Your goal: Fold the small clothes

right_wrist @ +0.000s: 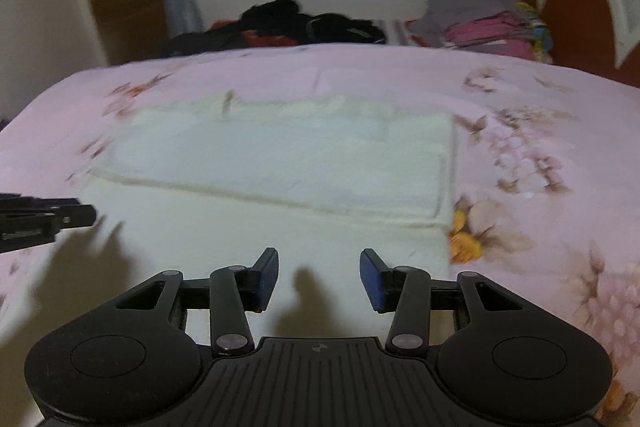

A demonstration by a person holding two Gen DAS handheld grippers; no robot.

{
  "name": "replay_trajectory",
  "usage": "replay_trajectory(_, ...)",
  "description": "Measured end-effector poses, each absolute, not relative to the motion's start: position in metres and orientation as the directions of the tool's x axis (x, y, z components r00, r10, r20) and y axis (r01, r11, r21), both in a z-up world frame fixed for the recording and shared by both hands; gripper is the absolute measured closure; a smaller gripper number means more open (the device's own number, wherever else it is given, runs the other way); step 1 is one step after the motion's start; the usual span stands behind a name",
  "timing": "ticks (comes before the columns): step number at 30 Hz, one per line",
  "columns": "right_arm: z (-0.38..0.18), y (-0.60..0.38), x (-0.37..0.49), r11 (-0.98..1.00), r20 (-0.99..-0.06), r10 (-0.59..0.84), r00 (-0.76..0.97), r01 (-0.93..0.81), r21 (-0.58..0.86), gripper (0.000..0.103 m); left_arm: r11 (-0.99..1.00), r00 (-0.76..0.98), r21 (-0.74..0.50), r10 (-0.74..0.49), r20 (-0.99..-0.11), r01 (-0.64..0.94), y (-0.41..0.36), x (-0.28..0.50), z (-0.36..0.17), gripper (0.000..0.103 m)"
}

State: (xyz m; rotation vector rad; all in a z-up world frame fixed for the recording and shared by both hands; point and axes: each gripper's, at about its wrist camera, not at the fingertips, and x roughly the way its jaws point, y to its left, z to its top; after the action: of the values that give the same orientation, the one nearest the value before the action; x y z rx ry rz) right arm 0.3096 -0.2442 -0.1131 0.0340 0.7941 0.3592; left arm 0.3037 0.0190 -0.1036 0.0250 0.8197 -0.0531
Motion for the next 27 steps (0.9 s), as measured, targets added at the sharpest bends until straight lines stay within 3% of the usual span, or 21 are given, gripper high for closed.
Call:
replay_trajectory(8,-0.126,-0.235,0.265,0.916,-0.718,0.352,0.6,-0.38,0.132,0.058,1.0,0.632,0.014,0.008,-0.775,0.005,0.031,0.269,-0.118,0.08)
replay_trajectory(19,-0.133,-0.25,0.217,0.966,-0.754,0.237,0.613,-0.234,0.114,0.058,0.999,0.626,0.003,-0.03,-0.779,0.051,0.048,0.238,-0.116,0.08)
replay_trajectory(27,-0.122,-0.245,0.177,0.978,-0.755,0.199,0.625,-0.177,0.111,0.058,0.995,0.621,-0.011,-0.071,-0.78,0.1,0.053,0.203,-0.11,0.066)
